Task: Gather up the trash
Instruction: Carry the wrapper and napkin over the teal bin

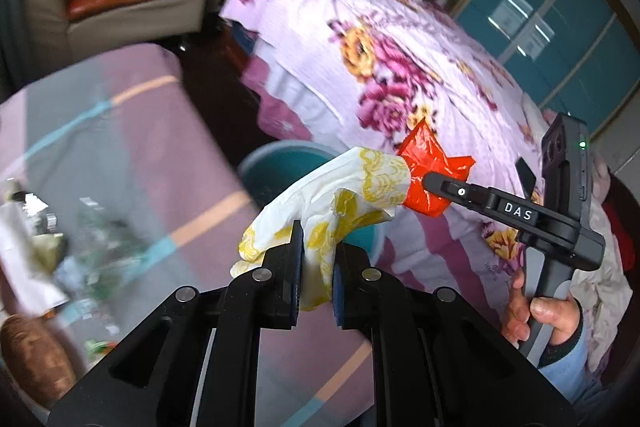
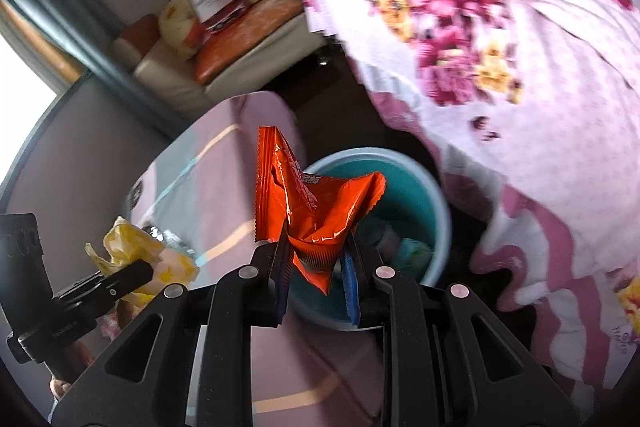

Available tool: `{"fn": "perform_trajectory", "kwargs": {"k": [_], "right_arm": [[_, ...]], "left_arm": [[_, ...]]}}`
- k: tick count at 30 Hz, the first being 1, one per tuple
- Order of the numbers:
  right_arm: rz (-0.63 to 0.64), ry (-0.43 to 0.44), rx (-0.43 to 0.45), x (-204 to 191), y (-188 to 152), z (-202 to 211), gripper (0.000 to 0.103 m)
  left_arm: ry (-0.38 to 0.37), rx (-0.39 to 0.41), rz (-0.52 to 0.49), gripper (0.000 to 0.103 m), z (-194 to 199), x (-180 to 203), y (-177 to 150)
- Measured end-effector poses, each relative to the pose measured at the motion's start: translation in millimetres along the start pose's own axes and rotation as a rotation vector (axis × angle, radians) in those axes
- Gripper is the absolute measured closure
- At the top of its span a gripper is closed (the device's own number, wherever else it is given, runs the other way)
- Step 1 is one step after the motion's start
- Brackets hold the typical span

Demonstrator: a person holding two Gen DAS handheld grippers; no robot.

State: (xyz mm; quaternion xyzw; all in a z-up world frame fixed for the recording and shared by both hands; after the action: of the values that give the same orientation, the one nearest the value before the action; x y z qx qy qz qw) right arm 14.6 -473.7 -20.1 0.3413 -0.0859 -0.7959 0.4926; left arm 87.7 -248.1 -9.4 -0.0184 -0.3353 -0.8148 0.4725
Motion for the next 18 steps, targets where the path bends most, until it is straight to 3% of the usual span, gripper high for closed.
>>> {"fn": "perform_trajectory", "kwargs": {"k": [7,15,16,18], "right_arm": [[-0.042,-0.014,0.010,42,9,3,0.082],[-0.055,-0.004,0.003,53,15,-5,0.082],[-0.056,-0.002,0.005,55,17,-5,0.081],[-0.055,-0.003,0.007,55,18,-5,0.081]], "left_arm": [[0.002,-0.099,-0.033,0.090,-57,21,3],[0.013,-0.158,-0.061,0.088,-84,30,0],[0.018,-0.165,-0.069,0.082,-86,31,-1],[0.042,-0.170,-0.089,0.057,-90,34,-1]]}}
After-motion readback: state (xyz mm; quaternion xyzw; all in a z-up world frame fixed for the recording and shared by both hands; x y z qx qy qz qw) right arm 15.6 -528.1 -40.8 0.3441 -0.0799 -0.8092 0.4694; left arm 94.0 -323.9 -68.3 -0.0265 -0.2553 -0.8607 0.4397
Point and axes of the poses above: each gripper's, at about its wrist camera, not at the fingertips, and z roughly against the way its jaws point, x to its right, y to its top, the point moved 1 cm from there along -z, roughly the way its jaws point, and after that the axes turned 2 degrees about -z, right-handed, at the moved point
